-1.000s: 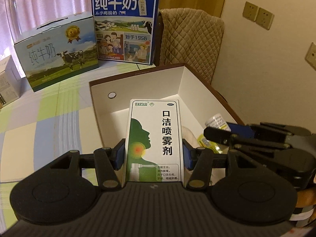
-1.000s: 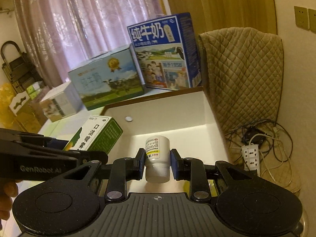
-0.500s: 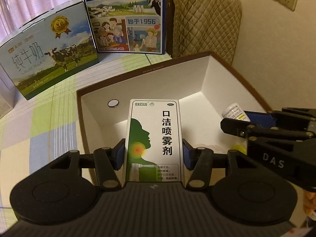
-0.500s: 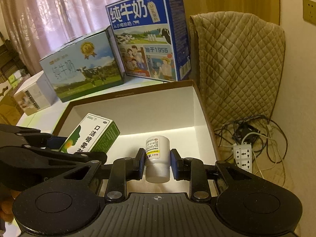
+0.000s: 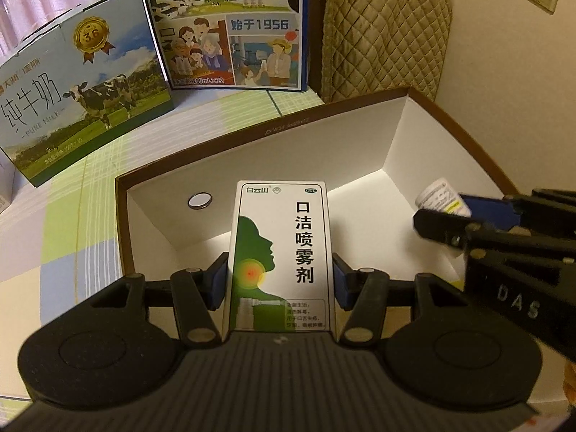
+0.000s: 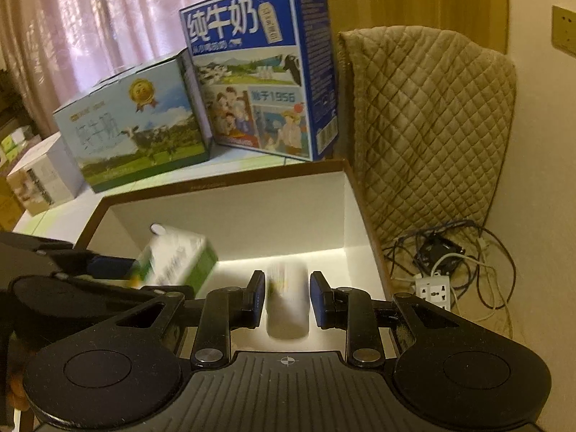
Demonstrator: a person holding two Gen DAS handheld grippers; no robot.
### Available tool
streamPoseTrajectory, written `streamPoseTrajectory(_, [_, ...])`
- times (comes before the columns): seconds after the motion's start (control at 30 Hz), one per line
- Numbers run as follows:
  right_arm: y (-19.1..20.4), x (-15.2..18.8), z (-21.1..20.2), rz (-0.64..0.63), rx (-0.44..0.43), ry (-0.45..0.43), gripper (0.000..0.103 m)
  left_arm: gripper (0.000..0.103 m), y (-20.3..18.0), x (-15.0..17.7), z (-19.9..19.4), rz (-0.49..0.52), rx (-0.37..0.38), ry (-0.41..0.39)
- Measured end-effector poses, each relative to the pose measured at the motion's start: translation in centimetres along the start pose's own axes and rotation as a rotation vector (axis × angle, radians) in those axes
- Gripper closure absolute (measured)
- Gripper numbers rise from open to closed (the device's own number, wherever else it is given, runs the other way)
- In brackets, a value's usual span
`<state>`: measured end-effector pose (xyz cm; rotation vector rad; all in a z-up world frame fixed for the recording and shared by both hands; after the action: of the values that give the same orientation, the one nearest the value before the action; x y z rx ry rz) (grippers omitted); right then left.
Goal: Organize objects
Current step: 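Lower the green box and pill bottle into the box and open both grippers, then withdraw both grippers from the cardboard box back over the table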
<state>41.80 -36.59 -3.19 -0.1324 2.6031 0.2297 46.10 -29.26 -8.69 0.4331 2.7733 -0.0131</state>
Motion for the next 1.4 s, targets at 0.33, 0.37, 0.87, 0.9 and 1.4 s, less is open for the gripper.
streamPoseTrajectory(0.33, [-0.5, 0.4, -0.8, 0.011, -0.013, -0.027, 0.053, 0.042, 0.4, 0.1, -0.6, 0.034, -0.047, -0.038])
streamPoseTrajectory(0.37, [-0.5, 0.6, -0.9, 0.012, -0.019, -0.028, 0.053, 0.042, 0.4, 0.1, -0.7, 0.033, -0.047, -0.037])
streamPoseTrajectory(0.87, [-1.0, 3.7, -4.3, 0.088, -0.105, -0.051, 0.048, 0.037, 0.0, 1.9, -3.5, 0.058, -0.03, -0.058])
streamPoseTrajectory(0.9, [-1.0, 3.8, -4.6, 0.091, -0.108, -0.053, 0.048, 0.036, 0.0, 2.1, -3.8, 0.056, -0.027, -0.059])
streamPoseTrajectory(1.4, [1.0, 7.3, -10.4, 0.109, -0.162, -0.115, 0.04, 0.031, -0.4, 5.6, -9.6, 0.099, 0.034, -0.102])
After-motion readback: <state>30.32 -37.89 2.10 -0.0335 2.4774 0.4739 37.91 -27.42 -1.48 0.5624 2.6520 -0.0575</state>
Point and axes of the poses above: each gripper's, at about its wrist camera, not at the fingertips, and z roughly the way its jaws point, y to its left, x to its underside, the point moved 9 cm from there along z, roughly the way its jaws point, and after that the axes turned 15 degrees about y, right-handed, at the moved point
